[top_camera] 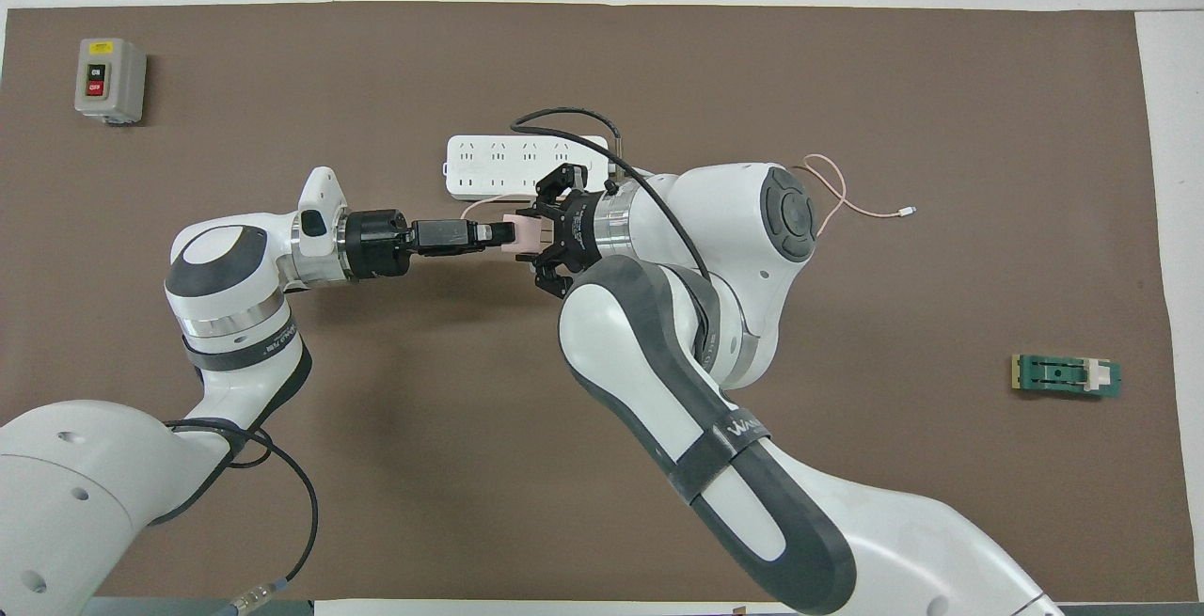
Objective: Plug charger into power strip
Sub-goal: 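Pass the pink charger from the right gripper into the left gripper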
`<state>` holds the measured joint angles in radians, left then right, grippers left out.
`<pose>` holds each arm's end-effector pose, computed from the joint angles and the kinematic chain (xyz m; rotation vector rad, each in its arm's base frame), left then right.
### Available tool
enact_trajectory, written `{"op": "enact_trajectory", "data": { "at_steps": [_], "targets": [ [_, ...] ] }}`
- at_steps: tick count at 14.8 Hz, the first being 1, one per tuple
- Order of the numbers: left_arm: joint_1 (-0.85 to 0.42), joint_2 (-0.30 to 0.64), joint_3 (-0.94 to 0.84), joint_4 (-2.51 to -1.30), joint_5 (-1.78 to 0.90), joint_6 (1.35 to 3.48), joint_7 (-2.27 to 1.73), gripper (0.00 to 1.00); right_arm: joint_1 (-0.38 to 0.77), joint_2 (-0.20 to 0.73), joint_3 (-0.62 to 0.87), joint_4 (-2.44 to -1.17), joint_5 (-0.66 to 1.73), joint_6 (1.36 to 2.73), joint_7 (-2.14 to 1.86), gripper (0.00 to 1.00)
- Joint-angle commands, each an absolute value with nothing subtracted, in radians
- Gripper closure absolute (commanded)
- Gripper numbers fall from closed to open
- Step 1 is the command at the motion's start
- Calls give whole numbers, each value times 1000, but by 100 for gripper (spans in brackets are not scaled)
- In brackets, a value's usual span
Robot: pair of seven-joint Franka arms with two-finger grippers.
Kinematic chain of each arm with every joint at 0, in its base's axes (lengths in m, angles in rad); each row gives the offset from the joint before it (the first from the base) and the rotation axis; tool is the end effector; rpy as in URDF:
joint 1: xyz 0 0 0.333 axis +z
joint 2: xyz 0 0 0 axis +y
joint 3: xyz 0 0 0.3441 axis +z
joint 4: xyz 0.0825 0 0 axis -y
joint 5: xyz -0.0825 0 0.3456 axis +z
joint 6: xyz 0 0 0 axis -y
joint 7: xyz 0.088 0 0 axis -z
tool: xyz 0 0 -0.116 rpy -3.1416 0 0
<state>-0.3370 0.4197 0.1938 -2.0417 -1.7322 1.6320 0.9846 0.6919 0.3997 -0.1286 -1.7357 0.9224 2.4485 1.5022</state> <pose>0.5459 -0.1983 0.3296 1.5924 -0.0800 0.0843 0.5547 0.3697 0.4231 -1.7856 1.7606 0.5180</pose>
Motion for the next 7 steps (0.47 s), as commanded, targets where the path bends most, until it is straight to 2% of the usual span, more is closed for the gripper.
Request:
{"op": "enact_trajectory", "data": {
  "at_steps": [1, 4, 7],
  "targets": [
    [-348, 402, 216, -2042, -1723, 1667, 977, 100, 684, 393, -130, -1738, 939, 2461, 1494, 0],
    [-350, 364, 218, -2034, -1697, 1699, 947, 100, 655, 384, -133, -1740, 934, 2441, 1483, 0],
    [-351, 243, 216, -2033, -1593, 1782, 785, 100, 643, 362, -147, -1756, 916, 2407, 1380, 0]
  ]
}}
